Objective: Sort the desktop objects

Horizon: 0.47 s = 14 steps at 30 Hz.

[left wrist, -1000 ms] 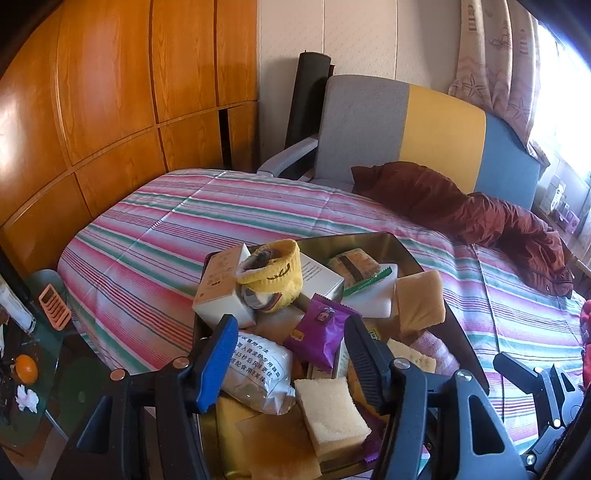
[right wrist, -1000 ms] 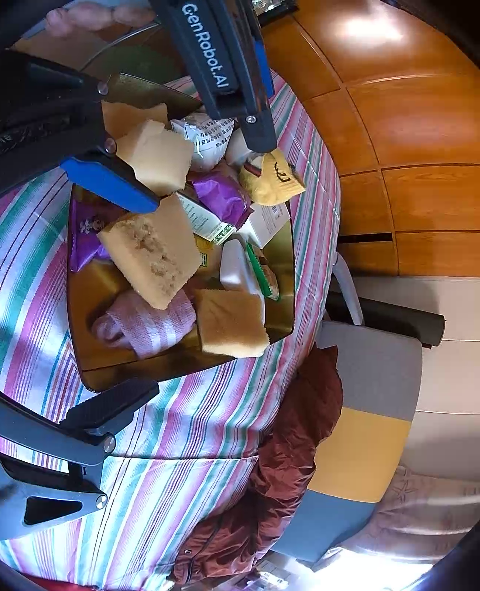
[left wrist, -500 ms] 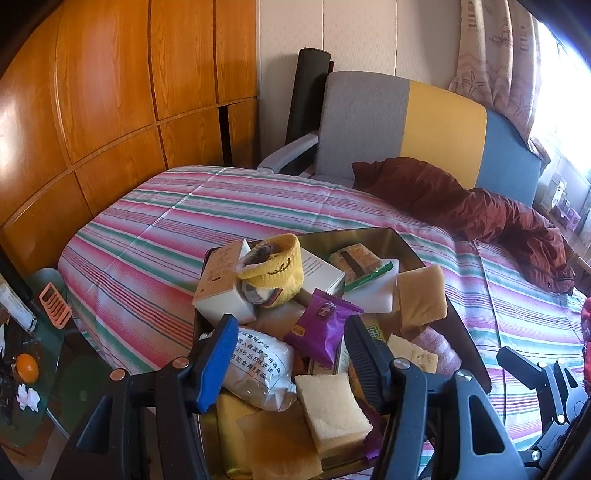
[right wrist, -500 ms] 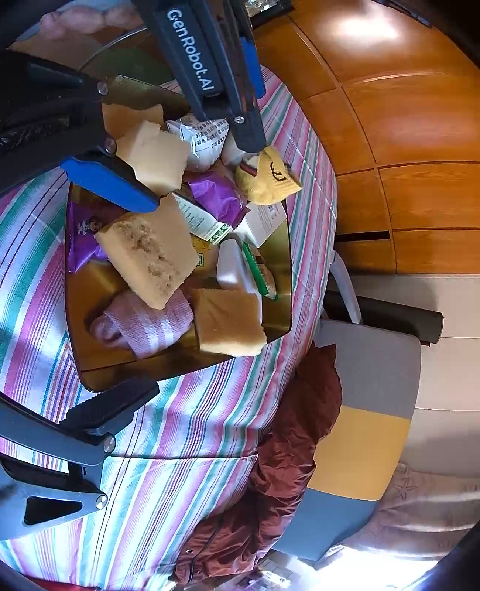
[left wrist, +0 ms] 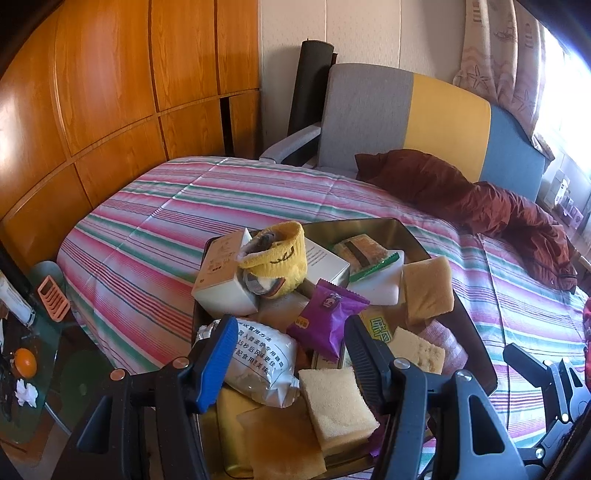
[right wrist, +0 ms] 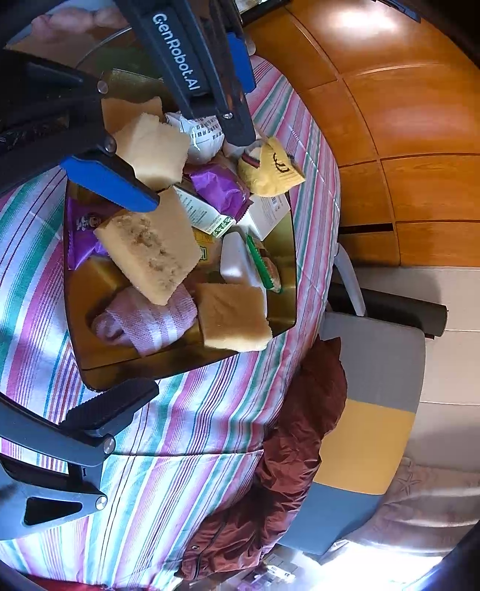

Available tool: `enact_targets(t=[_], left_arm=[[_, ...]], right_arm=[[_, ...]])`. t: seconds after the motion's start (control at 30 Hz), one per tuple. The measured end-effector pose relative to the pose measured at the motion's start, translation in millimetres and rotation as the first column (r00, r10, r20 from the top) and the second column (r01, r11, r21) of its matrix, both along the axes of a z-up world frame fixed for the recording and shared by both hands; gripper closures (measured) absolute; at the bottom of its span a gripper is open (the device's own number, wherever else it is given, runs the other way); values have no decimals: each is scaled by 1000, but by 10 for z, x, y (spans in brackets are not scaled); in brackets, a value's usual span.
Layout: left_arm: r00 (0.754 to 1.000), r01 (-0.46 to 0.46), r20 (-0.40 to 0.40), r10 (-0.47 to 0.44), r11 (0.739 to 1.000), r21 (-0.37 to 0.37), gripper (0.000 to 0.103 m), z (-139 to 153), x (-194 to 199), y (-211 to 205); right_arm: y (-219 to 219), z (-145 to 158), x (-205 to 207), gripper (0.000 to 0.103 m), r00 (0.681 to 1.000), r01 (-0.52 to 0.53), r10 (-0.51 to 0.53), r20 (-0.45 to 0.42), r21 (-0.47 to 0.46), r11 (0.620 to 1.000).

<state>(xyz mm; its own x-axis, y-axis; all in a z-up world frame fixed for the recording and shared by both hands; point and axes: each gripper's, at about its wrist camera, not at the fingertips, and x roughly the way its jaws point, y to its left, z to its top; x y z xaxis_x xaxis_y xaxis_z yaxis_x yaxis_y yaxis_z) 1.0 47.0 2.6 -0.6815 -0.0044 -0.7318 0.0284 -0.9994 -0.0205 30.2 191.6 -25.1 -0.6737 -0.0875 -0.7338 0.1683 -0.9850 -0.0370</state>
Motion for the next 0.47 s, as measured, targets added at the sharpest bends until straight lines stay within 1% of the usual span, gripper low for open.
enact_targets(t=[0.13,0.17,0.2,0.23,0.37,0.47], left_arm=[[1000,1,-6,-1,1000,6,42,5,-3,-16],[1000,0,-15,0,1000,5,45,10,-1,-20],[1000,4,-23,-4,1000,5,54,16,2,-24],[999,15,-30,-15,1000,9,58,21,6,-30],[999,12,-53,-12,1000,2,59,46,10,-50],[1000,19,-24,-19,1000,18,57,33,-26,-59]], right_arm=[[-20,2,-2,11,1000,-3,3,-1,3,1000],[-23,2,-2,11,1000,-3,3,-3,3,1000],[-26,2,-3,11,1000,-3,3,-3,4,1000],[-26,1,-3,11,1000,-3,3,-2,4,1000],[-37,0,-10,11,1000,-3,3,-1,6,1000],[-35,9,-15,11,1000,-3,3,-2,0,1000]])
